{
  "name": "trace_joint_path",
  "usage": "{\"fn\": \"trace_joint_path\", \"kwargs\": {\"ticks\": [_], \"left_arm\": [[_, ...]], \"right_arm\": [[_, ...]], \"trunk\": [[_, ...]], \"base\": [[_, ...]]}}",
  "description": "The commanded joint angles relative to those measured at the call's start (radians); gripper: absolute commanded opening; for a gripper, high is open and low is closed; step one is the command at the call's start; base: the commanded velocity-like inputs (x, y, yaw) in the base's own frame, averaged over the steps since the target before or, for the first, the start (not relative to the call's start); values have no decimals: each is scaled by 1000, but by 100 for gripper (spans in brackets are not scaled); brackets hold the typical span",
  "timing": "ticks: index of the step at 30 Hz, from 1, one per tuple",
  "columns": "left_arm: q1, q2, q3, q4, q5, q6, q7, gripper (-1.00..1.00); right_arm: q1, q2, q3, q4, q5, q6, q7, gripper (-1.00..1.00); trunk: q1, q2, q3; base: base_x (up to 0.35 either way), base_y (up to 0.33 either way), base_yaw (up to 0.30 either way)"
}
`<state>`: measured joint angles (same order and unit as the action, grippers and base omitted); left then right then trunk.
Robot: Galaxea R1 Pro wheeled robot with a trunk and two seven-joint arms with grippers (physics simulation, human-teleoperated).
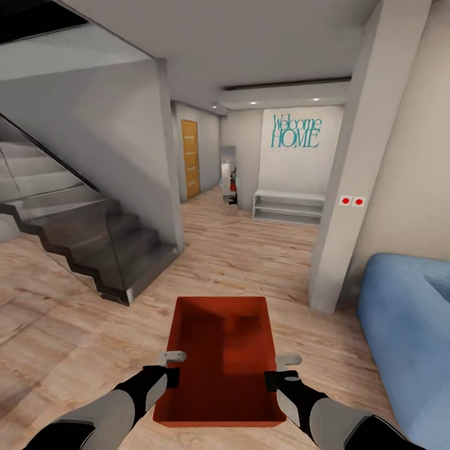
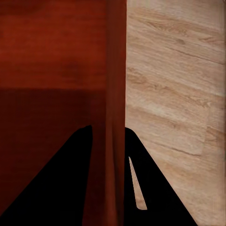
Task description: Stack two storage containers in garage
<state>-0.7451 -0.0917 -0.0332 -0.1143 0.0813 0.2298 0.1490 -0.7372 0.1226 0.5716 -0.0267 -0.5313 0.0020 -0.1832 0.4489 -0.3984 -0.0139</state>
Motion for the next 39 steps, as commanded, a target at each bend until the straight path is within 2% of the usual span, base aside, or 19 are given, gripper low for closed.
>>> {"fn": "trace_joint_path", "kwargs": {"ticks": [1,39], "left_arm": [[0,0,10,-3,-8,6,7,-100],[0,0,10,-4,-8,6,7,-100]], "right_arm": [[-1,3,16,0,-13,-1,2,-100],[-1,3,16,1,-13,-1,2,-100]], "trunk": [[1,-2,-1],[1,-2,-1]], "base": [[322,0,-37],[322,0,-1]]}}
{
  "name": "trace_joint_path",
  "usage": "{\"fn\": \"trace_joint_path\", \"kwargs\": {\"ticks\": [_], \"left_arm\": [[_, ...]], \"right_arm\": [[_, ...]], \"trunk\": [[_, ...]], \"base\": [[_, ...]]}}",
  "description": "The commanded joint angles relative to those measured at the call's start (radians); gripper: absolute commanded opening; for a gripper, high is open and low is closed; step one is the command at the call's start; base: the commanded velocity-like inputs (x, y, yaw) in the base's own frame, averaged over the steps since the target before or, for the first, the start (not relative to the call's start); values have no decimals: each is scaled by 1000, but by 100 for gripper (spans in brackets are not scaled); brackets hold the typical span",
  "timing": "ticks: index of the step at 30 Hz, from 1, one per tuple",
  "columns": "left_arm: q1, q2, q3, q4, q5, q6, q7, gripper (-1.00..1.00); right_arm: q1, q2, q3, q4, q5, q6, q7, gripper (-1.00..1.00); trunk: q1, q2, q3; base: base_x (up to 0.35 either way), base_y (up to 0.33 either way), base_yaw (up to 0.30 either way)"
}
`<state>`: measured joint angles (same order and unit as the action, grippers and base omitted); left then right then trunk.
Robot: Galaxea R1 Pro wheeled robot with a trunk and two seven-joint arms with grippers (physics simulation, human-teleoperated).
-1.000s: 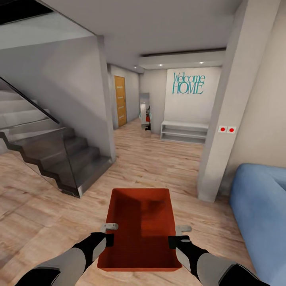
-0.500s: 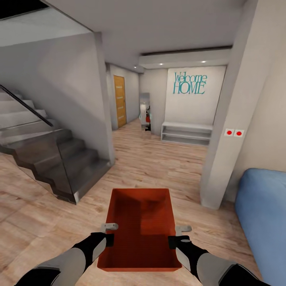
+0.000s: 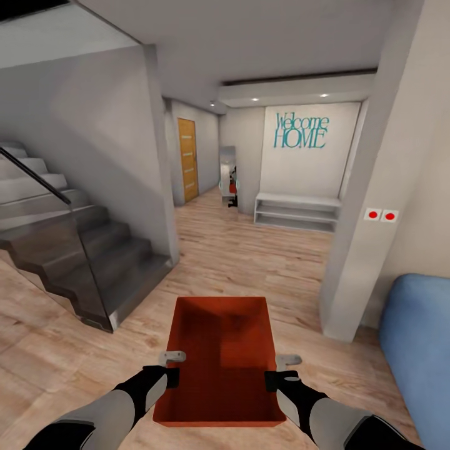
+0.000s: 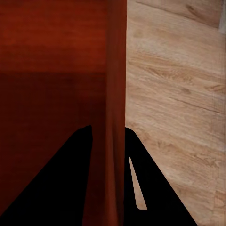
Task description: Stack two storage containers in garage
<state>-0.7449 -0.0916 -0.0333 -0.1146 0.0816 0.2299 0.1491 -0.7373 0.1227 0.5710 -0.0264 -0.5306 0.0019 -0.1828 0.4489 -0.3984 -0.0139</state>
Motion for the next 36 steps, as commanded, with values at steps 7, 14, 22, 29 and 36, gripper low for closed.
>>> {"fn": "trace_joint_path", "kwargs": {"ticks": [7,14,22,29,36], "left_arm": [[-1,0,10,-3,-8,7,7,-100],[0,0,10,-3,-8,6,7,-100],[-1,0,10,-3,-8,6,7,-100],[0,0,10,-3,-8,6,7,-100],[0,0,10,-3,-8,6,7,-100]], "right_arm": [[-1,3,16,0,-14,0,2,-100],[0,3,17,0,-14,0,2,-100],[0,3,17,0,-14,0,2,-100],[-1,3,16,0,-14,-3,0,-100],[-1,5,17,0,-14,-2,1,-100]], "trunk": [[1,-2,-1],[1,-2,-1],[1,-2,-1],[1,-2,-1],[1,-2,-1]], "base": [[322,0,0],[322,0,0],[322,0,0],[322,0,-36],[322,0,-221]]}}
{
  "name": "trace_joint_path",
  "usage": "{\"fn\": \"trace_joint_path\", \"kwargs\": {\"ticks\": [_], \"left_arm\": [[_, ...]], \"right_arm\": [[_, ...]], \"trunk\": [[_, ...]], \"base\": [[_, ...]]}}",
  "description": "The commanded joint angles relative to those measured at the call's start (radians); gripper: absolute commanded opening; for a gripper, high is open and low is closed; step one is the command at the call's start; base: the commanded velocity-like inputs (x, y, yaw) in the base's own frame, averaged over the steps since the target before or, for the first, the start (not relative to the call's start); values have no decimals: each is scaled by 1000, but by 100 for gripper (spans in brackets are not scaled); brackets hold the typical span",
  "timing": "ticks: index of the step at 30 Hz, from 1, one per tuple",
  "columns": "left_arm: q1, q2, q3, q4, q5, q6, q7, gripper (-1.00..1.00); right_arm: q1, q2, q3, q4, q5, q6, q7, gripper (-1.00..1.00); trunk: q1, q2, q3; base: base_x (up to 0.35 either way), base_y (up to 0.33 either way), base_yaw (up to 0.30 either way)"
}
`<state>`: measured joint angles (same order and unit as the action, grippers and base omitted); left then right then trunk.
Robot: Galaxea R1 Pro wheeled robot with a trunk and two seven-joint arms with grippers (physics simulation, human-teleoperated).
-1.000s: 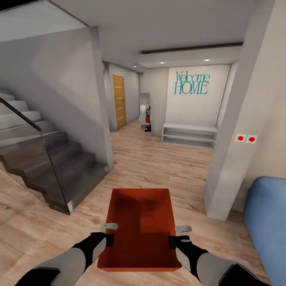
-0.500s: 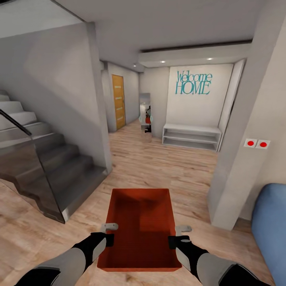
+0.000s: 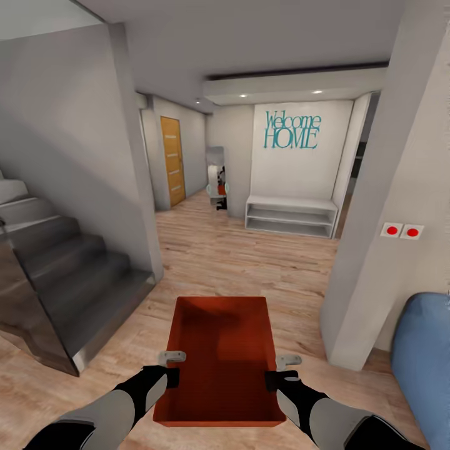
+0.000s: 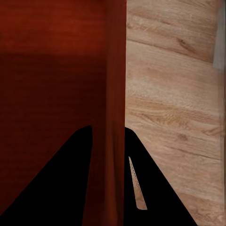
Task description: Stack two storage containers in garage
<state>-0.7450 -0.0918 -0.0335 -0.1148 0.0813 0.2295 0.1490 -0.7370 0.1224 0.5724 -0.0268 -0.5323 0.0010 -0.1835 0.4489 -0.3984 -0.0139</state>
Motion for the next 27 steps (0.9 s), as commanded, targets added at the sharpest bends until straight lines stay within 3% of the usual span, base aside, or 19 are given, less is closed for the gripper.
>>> {"fn": "trace_joint_path", "kwargs": {"ticks": [1,8,27], "left_arm": [[0,0,10,-3,-8,7,7,-100],[0,0,10,-3,-8,7,7,-100],[0,0,10,-3,-8,7,7,-100]], "right_arm": [[-1,5,15,0,-12,-1,2,-100],[-1,4,15,0,-12,-2,2,-100],[-1,3,15,0,-12,0,3,-100]], "trunk": [[1,-2,-1],[1,-2,-1],[1,-2,-1]], "base": [[322,0,-242],[322,0,-169],[322,0,-3]]}}
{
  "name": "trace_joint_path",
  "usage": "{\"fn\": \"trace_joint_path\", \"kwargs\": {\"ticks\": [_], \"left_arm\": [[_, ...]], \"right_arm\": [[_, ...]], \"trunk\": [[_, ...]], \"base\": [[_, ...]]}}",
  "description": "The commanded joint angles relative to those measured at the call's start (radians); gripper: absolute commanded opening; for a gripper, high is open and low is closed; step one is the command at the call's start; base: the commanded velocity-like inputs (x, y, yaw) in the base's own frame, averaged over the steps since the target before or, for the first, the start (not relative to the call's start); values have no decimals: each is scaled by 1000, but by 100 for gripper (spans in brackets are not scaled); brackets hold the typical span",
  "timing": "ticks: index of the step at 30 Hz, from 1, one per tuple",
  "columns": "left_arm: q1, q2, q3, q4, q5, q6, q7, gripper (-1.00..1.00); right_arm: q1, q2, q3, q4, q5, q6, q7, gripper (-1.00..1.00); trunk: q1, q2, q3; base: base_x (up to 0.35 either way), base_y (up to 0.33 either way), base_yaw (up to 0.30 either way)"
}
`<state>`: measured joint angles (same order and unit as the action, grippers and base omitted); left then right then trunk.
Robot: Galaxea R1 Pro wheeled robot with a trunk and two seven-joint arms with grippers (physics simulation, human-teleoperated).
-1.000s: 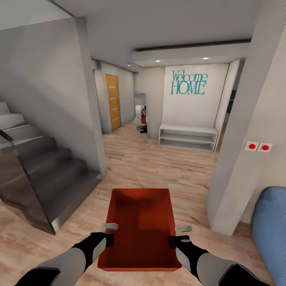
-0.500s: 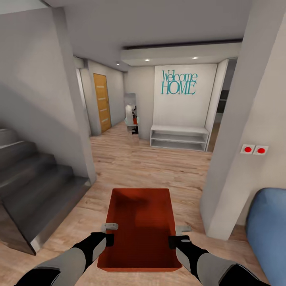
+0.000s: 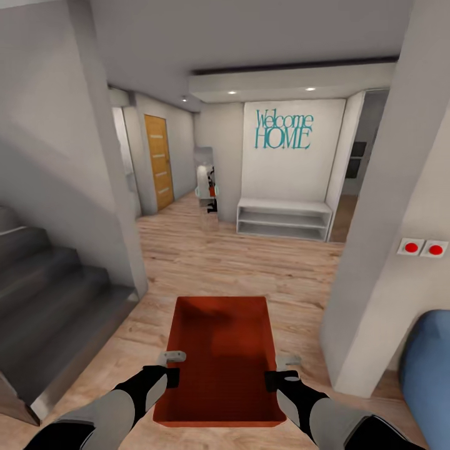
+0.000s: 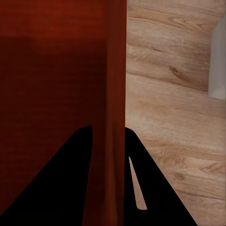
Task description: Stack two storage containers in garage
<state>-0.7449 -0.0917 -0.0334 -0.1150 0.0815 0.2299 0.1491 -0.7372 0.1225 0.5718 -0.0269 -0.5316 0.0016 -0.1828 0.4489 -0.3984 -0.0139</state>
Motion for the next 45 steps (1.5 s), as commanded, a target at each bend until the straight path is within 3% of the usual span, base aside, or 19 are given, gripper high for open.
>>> {"fn": "trace_joint_path", "kwargs": {"ticks": [1,45], "left_arm": [[0,0,10,-3,-8,6,7,-100],[-1,0,10,-3,-8,6,7,-100]], "right_arm": [[-1,3,15,0,-13,0,2,-100],[-1,3,16,0,-13,0,2,-100]], "trunk": [[1,-2,-1],[1,-2,-1]], "base": [[322,0,0],[322,0,0]]}}
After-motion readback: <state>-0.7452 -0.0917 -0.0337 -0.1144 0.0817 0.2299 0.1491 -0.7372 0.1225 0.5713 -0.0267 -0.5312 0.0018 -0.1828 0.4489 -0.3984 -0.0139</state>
